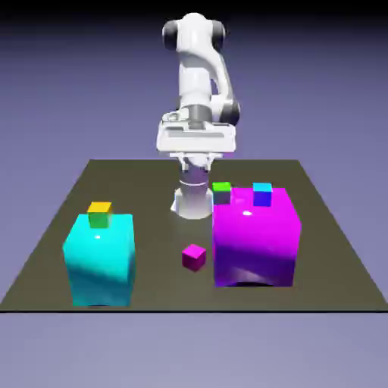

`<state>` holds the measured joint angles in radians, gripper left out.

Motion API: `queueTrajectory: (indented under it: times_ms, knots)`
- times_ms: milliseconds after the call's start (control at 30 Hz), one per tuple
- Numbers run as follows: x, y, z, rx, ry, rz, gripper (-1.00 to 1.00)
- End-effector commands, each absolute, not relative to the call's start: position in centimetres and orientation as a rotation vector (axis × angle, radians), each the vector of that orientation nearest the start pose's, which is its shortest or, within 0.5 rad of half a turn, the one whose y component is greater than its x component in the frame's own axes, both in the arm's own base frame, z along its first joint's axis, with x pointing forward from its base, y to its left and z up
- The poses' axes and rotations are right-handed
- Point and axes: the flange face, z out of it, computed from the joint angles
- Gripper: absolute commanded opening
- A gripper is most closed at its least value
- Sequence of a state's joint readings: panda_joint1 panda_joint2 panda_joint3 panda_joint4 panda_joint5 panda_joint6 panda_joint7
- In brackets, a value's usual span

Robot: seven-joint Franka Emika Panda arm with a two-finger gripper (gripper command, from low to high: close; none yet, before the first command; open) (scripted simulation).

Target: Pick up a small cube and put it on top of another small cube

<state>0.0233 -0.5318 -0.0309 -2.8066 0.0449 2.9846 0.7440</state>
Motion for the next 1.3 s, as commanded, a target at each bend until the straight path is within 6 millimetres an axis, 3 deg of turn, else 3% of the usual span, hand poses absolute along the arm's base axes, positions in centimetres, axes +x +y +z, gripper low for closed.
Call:
queueTrajectory:
  times_ms: [0, 233, 400, 567, 733, 900, 1067, 1267]
  knots:
    - [39.6, -1.5, 42.1, -2.498, 1.124, -0.810, 0.00]
    - [38.5, -6.2, 30.4, -2.405, 1.595, -0.065, 0.00]
    - [35.5, -8.3, 23.5, -2.205, 1.861, 0.440, 0.00]
    - [31.7, -9.7, 18.5, -1.904, 2.068, 0.874, 0.00]
    - [28.3, -10.6, 15.3, -1.508, 2.204, 1.200, 0.00]
    - [26.2, -11.2, 13.2, -1.063, 2.255, 1.377, 0.00]
    - [25.4, -12.4, 12.1, -0.676, 2.231, 1.406, 0.00]
    - [26.0, -12.0, 10.6, -0.406, 2.115, 1.328, 0.00]
